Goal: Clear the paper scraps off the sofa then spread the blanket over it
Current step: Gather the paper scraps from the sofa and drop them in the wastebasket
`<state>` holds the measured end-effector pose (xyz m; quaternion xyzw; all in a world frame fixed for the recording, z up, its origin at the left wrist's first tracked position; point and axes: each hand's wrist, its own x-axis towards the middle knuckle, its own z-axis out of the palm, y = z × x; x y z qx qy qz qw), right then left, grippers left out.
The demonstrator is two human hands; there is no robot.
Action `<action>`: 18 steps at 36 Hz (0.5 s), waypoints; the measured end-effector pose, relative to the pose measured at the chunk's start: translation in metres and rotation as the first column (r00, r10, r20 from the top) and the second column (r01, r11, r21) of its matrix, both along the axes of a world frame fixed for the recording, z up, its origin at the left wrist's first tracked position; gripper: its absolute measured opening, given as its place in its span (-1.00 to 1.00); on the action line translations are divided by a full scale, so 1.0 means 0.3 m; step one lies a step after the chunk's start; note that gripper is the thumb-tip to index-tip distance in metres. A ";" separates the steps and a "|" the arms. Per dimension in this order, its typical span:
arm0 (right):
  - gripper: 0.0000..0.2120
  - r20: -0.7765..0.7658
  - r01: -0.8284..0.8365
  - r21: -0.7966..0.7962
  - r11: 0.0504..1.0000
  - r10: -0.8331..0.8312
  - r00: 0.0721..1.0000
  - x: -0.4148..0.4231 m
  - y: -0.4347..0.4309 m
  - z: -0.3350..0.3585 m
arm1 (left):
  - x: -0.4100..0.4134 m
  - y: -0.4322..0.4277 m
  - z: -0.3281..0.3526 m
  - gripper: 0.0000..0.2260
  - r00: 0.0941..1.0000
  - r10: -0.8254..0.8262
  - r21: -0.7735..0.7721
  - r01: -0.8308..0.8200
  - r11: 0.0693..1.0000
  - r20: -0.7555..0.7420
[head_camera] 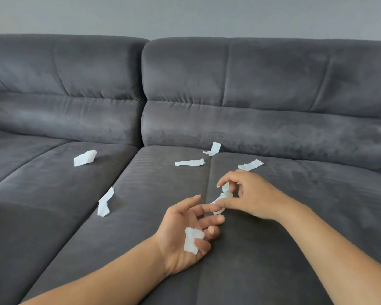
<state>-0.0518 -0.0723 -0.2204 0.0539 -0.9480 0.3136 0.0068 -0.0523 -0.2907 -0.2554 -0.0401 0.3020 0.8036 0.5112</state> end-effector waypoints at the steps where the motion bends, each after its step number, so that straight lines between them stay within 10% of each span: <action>1: -0.59 0.030 -0.022 0.041 0.999 0.021 0.999 -0.007 0.007 -0.022 | -0.012 -0.001 -0.005 -0.57 1.000 0.023 0.034 -0.023 0.999 0.017; 7: -0.88 -0.069 0.005 0.115 0.993 0.003 0.998 -0.028 0.021 -0.101 | -0.081 -0.039 0.001 -0.66 0.973 0.223 -0.063 -0.227 0.972 -0.056; 12: -0.80 -0.173 0.052 -0.124 0.991 -0.073 0.982 -0.016 -0.049 -0.044 | -0.075 -0.036 0.005 -0.66 0.966 0.255 -0.165 -0.259 0.952 -0.049; 18: -0.93 -0.115 -0.250 -0.152 0.956 0.234 0.965 0.004 -0.269 0.051 | -0.077 -0.049 0.004 -0.61 0.982 0.133 -0.096 -0.146 0.985 -0.133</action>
